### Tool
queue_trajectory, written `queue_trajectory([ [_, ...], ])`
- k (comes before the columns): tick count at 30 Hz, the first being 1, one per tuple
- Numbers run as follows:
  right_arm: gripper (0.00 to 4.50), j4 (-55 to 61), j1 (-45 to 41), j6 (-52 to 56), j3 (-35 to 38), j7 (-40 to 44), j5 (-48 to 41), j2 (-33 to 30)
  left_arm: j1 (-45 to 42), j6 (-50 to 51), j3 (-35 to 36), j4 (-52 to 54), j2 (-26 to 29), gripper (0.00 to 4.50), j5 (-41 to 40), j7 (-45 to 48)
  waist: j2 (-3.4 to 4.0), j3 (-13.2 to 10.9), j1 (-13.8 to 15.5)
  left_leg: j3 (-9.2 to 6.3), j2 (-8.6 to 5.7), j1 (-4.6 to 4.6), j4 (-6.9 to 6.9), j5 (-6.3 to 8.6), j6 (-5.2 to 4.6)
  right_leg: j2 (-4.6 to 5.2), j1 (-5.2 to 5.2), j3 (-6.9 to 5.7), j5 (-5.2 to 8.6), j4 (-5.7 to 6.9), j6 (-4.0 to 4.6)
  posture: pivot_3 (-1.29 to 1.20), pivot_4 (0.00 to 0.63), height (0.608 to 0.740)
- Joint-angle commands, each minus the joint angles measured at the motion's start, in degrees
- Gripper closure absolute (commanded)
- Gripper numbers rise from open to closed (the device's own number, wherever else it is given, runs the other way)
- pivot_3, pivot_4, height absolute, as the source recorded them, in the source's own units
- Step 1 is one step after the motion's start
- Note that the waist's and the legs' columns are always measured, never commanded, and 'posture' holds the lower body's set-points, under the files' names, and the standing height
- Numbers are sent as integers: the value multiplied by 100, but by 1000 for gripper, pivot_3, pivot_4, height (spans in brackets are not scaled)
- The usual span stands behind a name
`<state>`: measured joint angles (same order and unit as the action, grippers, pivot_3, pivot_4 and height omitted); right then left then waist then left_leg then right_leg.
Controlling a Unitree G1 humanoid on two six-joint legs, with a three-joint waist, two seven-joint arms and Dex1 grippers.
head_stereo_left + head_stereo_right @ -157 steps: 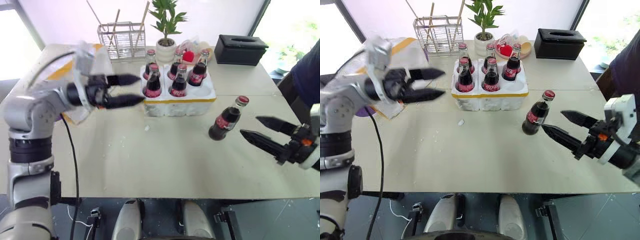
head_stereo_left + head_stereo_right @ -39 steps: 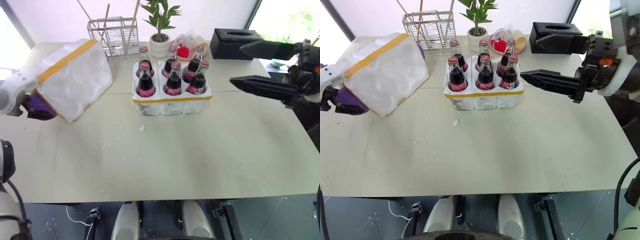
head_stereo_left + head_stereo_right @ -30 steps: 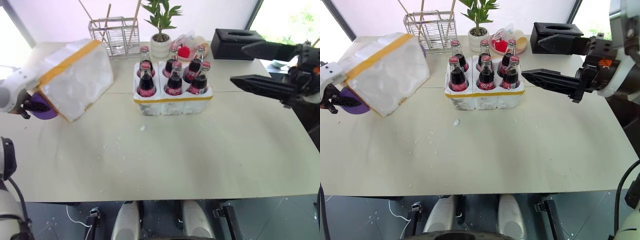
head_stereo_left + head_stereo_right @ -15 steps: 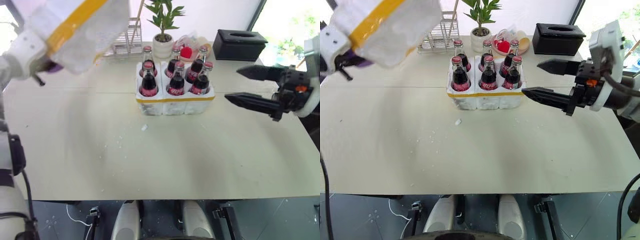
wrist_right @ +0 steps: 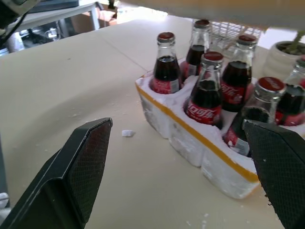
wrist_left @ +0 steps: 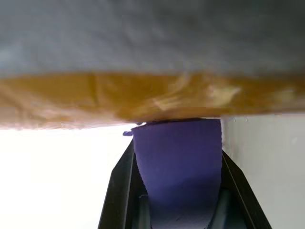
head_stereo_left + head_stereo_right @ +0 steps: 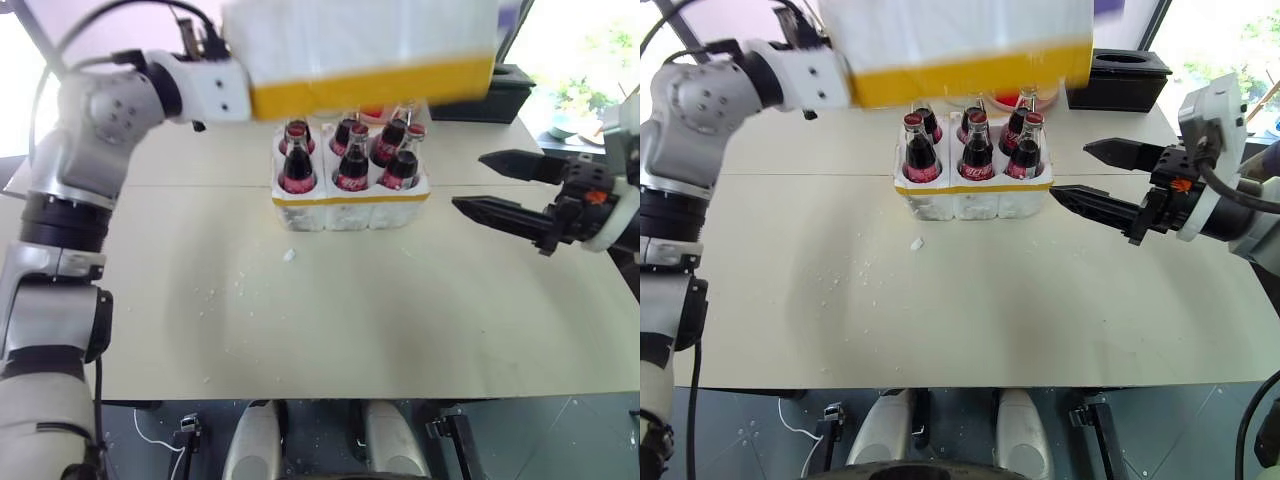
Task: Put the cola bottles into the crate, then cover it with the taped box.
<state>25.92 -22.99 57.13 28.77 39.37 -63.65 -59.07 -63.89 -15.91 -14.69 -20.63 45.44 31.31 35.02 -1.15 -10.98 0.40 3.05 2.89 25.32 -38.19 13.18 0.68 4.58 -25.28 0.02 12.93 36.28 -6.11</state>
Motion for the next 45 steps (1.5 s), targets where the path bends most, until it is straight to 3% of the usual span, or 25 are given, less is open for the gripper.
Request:
queue_trajectory([
  [1,0,170,-19,-63,295,-218,-242,58,209,35,-218,411,3,3840,685,-343,2,1,17,0,0,-1,-1,0,0,1,2,1,0,0,0,0,150,740],
  [7,0,166,36,-116,311,-437,-349,88,609,107,-469,640,-46,3840,1366,-594,0,10,40,-3,-2,-7,-6,0,0,3,20,0,0,-6,0,0,150,740],
  [11,0,133,-19,-164,245,-571,-399,161,776,160,-486,570,-276,3840,1398,-671,0,12,40,-4,-2,-41,-4,0,-1,3,54,-1,1,-10,1,0,150,740],
  [20,0,41,-102,-263,107,-674,-352,244,369,285,-503,-138,-633,3840,1537,-982,-2,14,32,-2,-1,-83,-2,1,-1,5,93,1,8,-15,13,0,150,740],
  [24,0,-3,-107,-297,66,-700,-303,277,216,89,-548,-197,-506,3840,1517,-1007,-4,12,23,-3,-1,-71,2,2,-2,4,80,0,2,-14,2,0,150,740],
  [30,0,-71,-45,-321,92,-665,-268,272,724,-267,-536,205,-144,3840,1369,-854,-3,12,12,-2,1,-72,13,4,-6,2,74,0,2,-13,2,0,150,740],
  [33,0,-88,37,-365,54,-599,-175,275,909,-354,-518,301,-80,2758,1304,-905,-3,12,12,-1,1,-72,13,5,-6,3,74,1,2,-14,2,0,150,740],
  [37,0,-105,61,-417,2,-541,-86,262,1080,-629,-434,517,46,659,1229,-955,-3,12,27,0,1,-71,11,4,-6,3,74,0,2,-13,2,0,150,740],
  [41,0,-188,55,-420,8,-556,-14,279,1600,-1179,-172,788,566,659,891,-1042,-3,12,9,1,1,-71,10,5,-6,5,74,1,2,-14,2,0,150,740],
  [43,0,-201,87,-422,17,-541,16,276,1935,-1233,88,852,743,659,401,-860,-2,12,-7,2,3,-75,13,5,-6,5,74,1,2,-12,3,0,150,740],
  [45,0,-208,162,-410,59,-518,22,276,2510,-746,600,1066,765,659,-669,-353,-2,12,-4,2,5,-77,13,5,-6,5,74,1,2,-11,4,0,150,740],
])
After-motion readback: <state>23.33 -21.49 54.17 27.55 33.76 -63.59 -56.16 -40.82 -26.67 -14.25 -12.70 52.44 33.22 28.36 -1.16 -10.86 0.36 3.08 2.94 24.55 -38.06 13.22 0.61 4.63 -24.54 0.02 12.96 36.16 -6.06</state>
